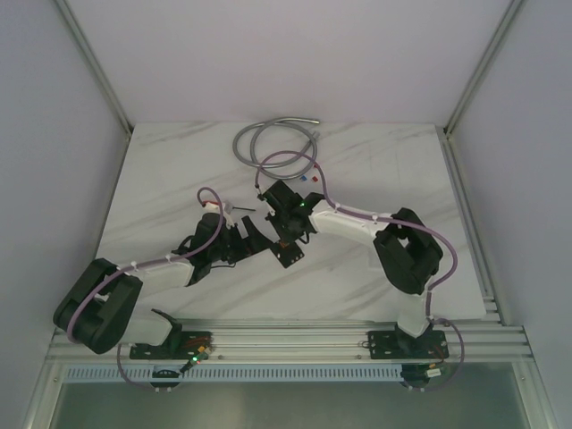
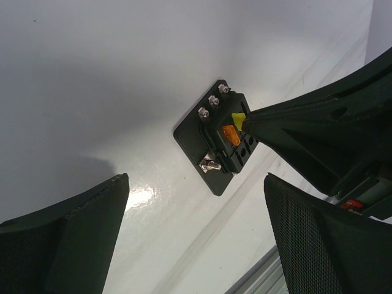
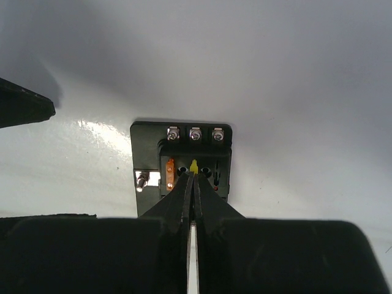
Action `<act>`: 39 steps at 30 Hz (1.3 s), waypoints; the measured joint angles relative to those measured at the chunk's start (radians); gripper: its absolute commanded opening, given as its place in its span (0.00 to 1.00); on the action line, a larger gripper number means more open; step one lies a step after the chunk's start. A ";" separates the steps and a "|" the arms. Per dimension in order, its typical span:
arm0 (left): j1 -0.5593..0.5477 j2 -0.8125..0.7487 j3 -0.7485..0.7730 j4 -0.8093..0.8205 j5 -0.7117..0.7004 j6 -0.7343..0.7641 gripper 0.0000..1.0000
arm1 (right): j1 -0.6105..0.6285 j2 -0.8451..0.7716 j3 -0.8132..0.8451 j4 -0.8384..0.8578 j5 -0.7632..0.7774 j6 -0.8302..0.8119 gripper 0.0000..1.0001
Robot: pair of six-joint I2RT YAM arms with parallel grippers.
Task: Snap on the fuse box
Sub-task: Install the fuse at the fuse box base.
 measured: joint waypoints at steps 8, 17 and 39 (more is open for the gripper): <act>0.000 0.014 0.000 0.003 0.000 -0.005 1.00 | -0.003 0.056 0.072 -0.075 0.018 0.034 0.00; 0.000 0.014 0.000 0.004 0.000 -0.008 1.00 | -0.002 0.104 0.130 -0.130 0.047 0.072 0.00; 0.000 -0.113 0.000 -0.032 -0.038 -0.006 1.00 | -0.006 -0.010 0.088 -0.127 0.053 0.071 0.36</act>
